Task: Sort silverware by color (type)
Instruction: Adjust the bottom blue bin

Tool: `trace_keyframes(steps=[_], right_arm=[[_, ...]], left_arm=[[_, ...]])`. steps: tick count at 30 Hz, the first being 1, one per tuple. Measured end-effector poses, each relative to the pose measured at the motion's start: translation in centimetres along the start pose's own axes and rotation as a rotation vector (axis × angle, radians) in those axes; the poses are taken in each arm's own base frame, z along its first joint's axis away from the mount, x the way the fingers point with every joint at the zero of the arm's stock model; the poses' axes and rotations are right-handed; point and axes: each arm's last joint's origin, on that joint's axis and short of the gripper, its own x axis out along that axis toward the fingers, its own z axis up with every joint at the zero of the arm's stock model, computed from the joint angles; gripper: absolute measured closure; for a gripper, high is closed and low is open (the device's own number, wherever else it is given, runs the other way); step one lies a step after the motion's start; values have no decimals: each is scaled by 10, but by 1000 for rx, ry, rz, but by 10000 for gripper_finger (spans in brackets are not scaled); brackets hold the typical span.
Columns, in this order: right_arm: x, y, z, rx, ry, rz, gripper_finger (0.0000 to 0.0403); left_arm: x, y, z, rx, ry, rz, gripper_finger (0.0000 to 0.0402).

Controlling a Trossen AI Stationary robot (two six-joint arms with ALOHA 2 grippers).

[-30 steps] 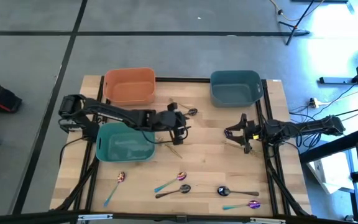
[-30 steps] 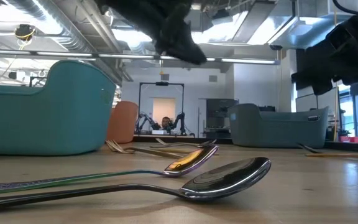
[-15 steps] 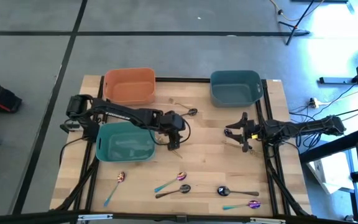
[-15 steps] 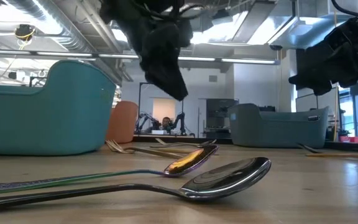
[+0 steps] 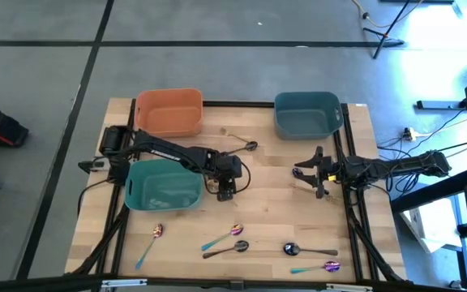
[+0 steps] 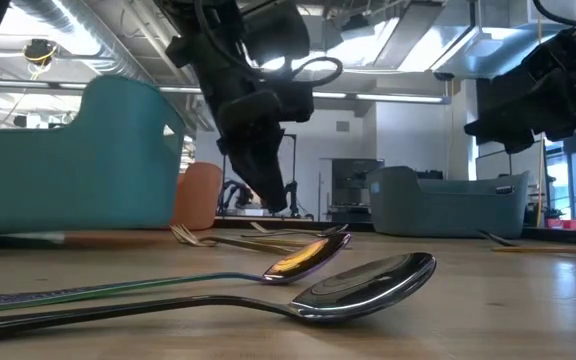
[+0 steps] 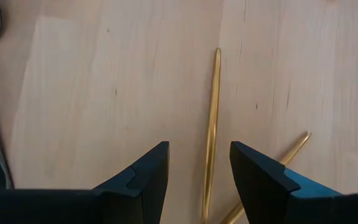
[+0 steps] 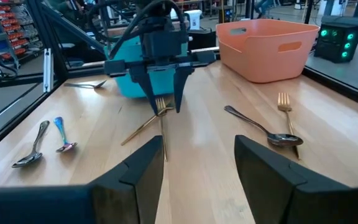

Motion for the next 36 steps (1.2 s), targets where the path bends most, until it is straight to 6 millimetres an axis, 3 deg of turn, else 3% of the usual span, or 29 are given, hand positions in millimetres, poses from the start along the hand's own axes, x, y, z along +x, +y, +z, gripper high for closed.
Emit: trace_keyframes(steps=[4, 11, 19, 28, 36], right_arm=[[0, 0, 0, 0, -3, -17, 214], [0, 0, 0, 0, -3, -17, 214], [0, 0, 0, 0, -2, -17, 214], [0, 0, 0, 1, -1, -16, 214], [0, 0, 0, 1, -1, -16, 214]], left_arm=[[-3, -1, 4, 9, -7, 0, 235], [-26, -8, 27, 30, 12, 3, 235], [-69, -23, 33, 65, -26, 124, 235], [-131, -30, 4, -12, 58, 247, 235], [-132, -31, -52, -107, 154, 256, 235]])
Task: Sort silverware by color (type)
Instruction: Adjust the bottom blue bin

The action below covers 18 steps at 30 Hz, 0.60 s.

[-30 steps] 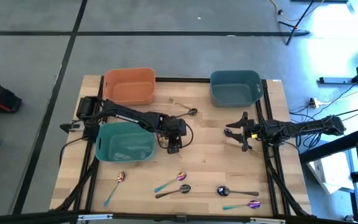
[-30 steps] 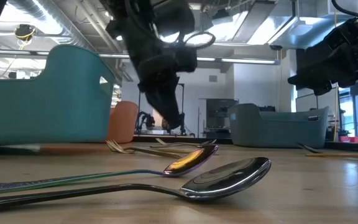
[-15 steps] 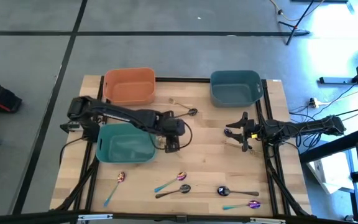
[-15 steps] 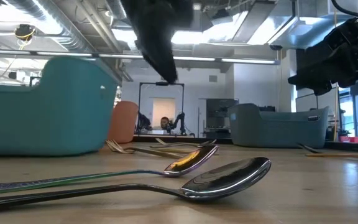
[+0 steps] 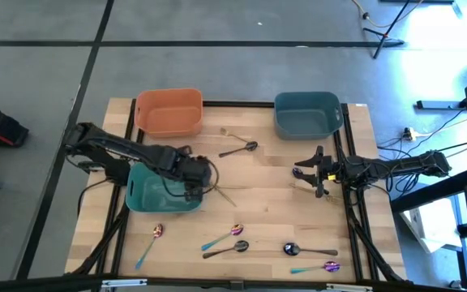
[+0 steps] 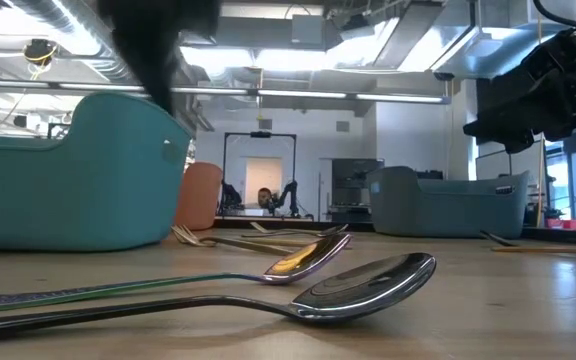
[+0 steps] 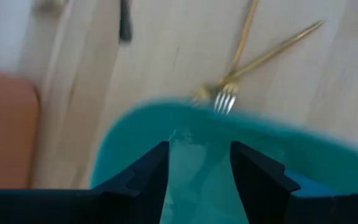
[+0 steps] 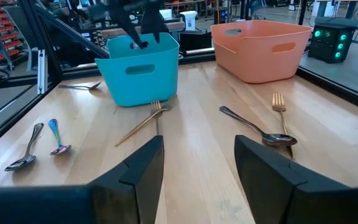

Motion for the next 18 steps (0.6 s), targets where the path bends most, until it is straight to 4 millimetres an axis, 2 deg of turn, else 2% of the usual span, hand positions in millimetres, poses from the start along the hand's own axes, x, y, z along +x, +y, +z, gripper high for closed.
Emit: trace_keyframes(steps=[3, 6, 13, 18], right_arm=[[0, 0, 0, 0, 0, -1, 214], [0, 0, 0, 0, 0, -1, 214], [0, 0, 0, 0, -1, -2, 214], [0, 0, 0, 0, -1, -2, 214]], left_arm=[[12, 3, -21, -67, 23, -4, 235], [26, 1, -29, -102, -9, -59, 235], [44, -6, -26, -63, -127, -171, 235], [33, -7, -15, -30, -183, -179, 235]])
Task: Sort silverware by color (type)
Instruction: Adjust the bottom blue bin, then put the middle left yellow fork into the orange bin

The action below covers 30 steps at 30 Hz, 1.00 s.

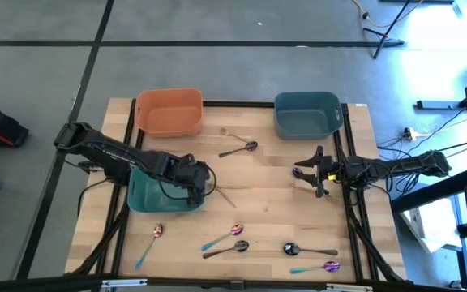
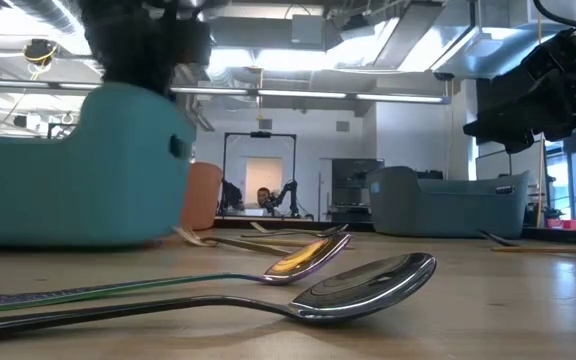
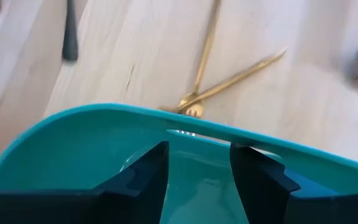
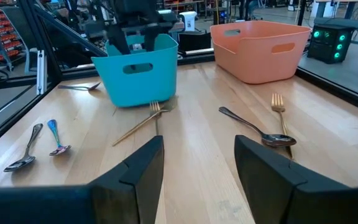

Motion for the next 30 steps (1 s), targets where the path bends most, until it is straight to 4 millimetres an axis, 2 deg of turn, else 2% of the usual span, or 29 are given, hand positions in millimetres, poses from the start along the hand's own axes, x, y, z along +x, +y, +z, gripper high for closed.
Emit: trace_keyframes(steps=[5, 10, 14, 16, 21, 25, 30], right_arm=[[0, 0, 0, -1, 1, 0, 214], [0, 0, 0, -1, 2, 0, 214], [0, 0, -1, -2, 8, -2, 214], [1, 0, -1, -4, 14, -3, 214], [2, 0, -3, -8, 33, -5, 214], [3, 0, -4, -12, 50, -9, 214], [4, -1, -5, -16, 60, -35, 214]], left_arm=[[-18, -7, 21, 13, -61, -49, 235], [-38, -6, 33, 15, -50, 1, 235], [-53, -7, 60, 21, -228, -30, 235], [-51, -7, 73, 28, -307, -49, 235], [-19, 1, 95, 31, -270, -77, 235], [16, 6, 110, 14, -142, -131, 235], [58, 6, 119, 6, 36, -168, 235]])
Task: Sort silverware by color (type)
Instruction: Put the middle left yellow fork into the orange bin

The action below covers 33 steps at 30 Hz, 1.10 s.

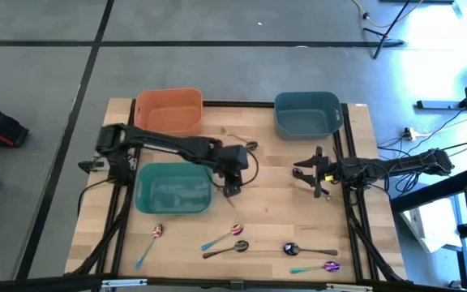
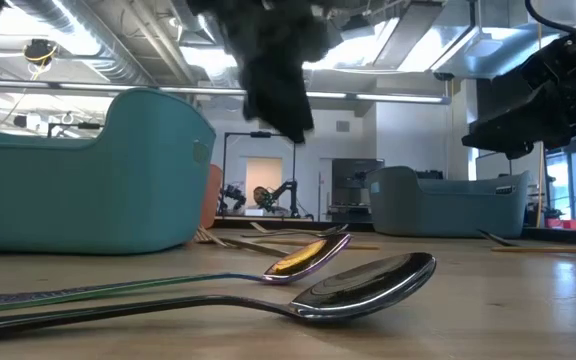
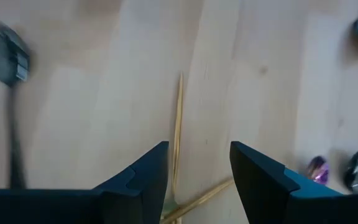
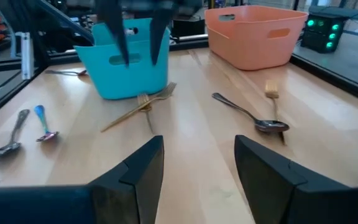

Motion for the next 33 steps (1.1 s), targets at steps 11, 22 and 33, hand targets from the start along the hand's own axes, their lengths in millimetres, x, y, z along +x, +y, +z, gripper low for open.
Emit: trace_keyframes(steps=[11, 22, 33], right_arm=[[1, 0, -1, -3, 9, -9, 214], [1, 0, -1, -3, 7, -21, 214], [1, 0, -1, -4, 8, -14, 214]], left_arm=[[67, 8, -9, 22, 191, 3, 235], [90, 12, -17, 28, 244, 24, 235], [96, 13, -21, 59, 272, 40, 253]])
